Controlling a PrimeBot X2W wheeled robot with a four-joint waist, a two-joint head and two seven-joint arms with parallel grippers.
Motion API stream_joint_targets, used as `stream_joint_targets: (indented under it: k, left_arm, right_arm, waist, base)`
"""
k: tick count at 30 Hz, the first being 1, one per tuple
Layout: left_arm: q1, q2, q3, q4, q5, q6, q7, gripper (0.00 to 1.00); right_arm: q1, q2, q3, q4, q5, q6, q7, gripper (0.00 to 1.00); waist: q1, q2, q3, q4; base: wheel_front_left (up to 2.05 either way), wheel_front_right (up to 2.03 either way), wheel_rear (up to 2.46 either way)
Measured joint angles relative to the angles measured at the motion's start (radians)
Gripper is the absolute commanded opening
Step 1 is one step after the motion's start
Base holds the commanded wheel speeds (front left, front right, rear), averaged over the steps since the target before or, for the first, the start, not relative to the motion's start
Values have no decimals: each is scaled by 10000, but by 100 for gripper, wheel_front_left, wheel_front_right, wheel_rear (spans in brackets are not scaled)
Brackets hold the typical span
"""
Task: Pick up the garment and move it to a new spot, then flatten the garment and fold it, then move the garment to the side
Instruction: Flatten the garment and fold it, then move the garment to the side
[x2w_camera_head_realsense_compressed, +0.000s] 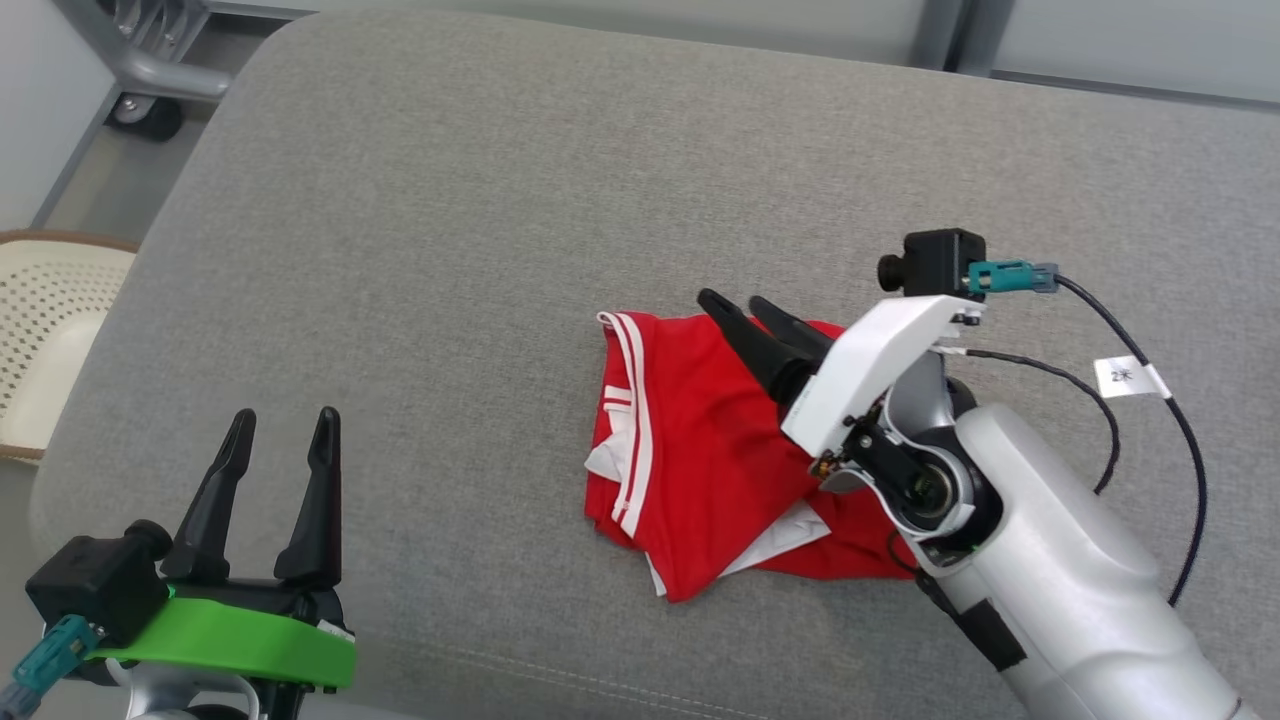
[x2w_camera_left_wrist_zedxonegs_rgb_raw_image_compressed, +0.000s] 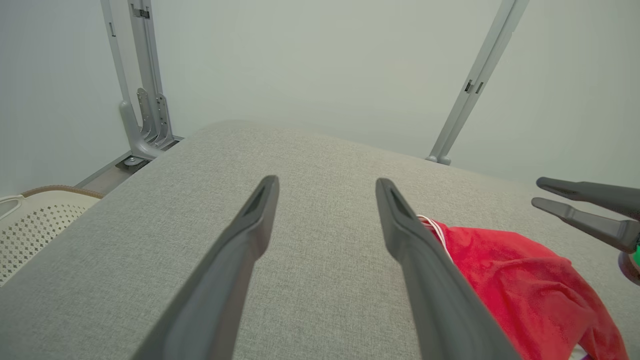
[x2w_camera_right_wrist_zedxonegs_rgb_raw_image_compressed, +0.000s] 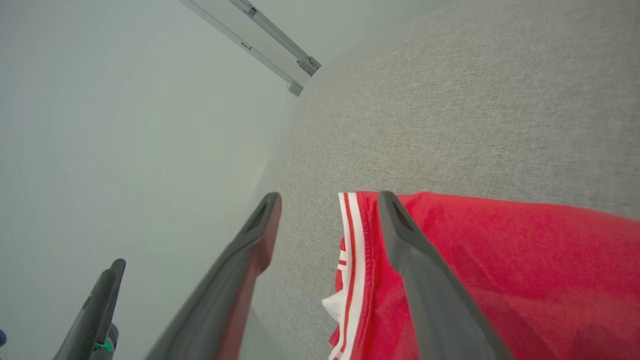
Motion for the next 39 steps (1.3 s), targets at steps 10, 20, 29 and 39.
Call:
stream_joint_targets:
  k: [10, 20, 29, 39]
  left_arm:
    - [36, 4, -19, -109, -2, 75, -40, 100]
    - [40, 2, -105, -130, -2, 75, -27, 100]
    - [36, -19, -309, -234, -2, 61, 63, 100]
    - [-16, -151, -464, 52, -2, 15, 58, 100]
  right_arm:
    - [1528, -1547, -295, 117, -301, 0, 8, 100]
    - [2334, -2086, -629, 113, 73, 15, 127, 100]
    - [2275, -1981, -817, 247, 481, 132, 311, 100]
    - [1686, -1670, -736, 771, 890, 489, 802, 0]
  waist:
    - [0, 0, 27, -967]
    - [0, 0, 124, -1139]
    - [0, 0, 306, -906]
    - [0, 0, 299, -467]
  base:
    - [0, 0, 0]
    - [0, 0, 0]
    - [0, 0, 0]
    - [0, 0, 0]
